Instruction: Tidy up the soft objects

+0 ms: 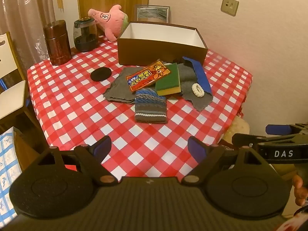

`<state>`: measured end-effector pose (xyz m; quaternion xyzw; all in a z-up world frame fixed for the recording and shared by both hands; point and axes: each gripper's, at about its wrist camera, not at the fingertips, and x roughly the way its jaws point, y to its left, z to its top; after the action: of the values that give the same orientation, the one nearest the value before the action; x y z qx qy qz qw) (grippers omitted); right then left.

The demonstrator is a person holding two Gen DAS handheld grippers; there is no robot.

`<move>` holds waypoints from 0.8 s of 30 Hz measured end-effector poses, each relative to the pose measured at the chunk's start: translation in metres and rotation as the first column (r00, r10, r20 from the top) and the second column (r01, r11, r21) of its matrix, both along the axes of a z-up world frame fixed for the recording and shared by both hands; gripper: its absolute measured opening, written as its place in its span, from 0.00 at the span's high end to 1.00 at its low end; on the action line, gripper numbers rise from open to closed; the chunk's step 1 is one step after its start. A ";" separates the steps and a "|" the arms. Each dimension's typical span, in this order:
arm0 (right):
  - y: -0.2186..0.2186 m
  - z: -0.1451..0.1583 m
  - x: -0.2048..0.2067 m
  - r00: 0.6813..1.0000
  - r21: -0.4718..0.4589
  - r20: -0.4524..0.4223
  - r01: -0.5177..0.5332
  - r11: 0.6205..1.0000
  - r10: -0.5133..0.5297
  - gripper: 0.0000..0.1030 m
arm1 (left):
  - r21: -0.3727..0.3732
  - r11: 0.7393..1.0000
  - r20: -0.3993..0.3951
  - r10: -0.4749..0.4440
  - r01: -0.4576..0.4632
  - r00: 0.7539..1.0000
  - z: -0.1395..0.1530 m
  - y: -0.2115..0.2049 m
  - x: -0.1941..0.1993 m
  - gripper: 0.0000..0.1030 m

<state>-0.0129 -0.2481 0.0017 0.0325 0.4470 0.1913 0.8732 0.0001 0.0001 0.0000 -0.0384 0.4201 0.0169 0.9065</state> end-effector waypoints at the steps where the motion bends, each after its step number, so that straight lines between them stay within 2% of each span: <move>1: 0.000 0.000 0.000 1.000 -0.007 -0.001 0.000 1.000 0.000 0.00 | 0.000 1.000 0.001 0.000 0.000 1.000 0.000 0.000 0.000 0.17; 24: 0.002 -0.003 0.004 1.000 -0.010 0.000 0.000 1.000 0.000 0.00 | -0.002 1.000 -0.001 0.000 0.000 1.000 0.000 0.000 0.000 0.17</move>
<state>-0.0087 -0.2458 -0.0010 0.0284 0.4479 0.1890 0.8734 0.0000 0.0001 0.0001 -0.0393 0.4205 0.0164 0.9063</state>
